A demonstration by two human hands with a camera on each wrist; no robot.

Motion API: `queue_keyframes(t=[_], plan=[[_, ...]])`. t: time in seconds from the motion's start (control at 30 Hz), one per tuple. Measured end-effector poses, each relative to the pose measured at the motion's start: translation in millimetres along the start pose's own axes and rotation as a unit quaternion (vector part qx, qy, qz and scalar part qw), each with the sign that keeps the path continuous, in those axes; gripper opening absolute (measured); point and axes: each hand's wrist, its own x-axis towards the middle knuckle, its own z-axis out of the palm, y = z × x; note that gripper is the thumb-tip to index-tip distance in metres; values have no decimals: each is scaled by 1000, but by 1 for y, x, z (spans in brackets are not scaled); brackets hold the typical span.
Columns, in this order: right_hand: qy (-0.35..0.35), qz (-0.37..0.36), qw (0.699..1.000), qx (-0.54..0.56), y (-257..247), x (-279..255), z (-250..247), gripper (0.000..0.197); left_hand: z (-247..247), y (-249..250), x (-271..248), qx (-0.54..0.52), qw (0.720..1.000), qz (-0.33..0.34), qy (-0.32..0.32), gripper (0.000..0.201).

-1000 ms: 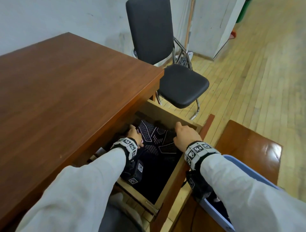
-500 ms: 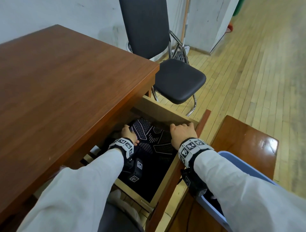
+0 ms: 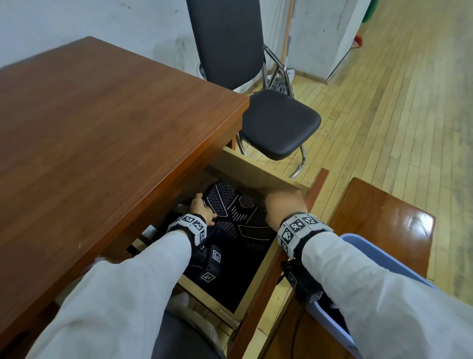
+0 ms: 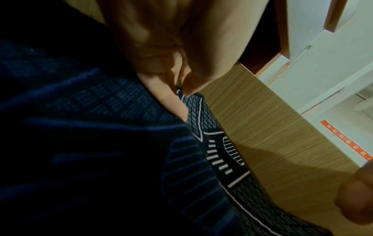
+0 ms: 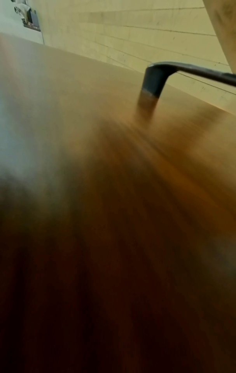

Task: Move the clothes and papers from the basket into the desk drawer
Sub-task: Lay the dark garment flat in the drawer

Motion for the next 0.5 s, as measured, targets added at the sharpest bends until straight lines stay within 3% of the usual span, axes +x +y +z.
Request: queue_keyframes(t=[0.2, 0.3, 0.4, 0.5], plan=[[25, -9, 999, 46, 0, 2, -1, 9, -1, 0, 5, 66, 997, 24, -36, 65], [42, -8, 996, 79, 0, 3, 0, 13, -1, 4, -3, 83, 995, 50, -30, 70], [97, -12, 982, 161, 0, -1, -2, 20, -3, 14, -18, 118, 988, 100, -23, 52], [148, -9, 936, 318, 5, -13, -9, 23, -4, 28, -44, 83, 987, 138, -17, 28]])
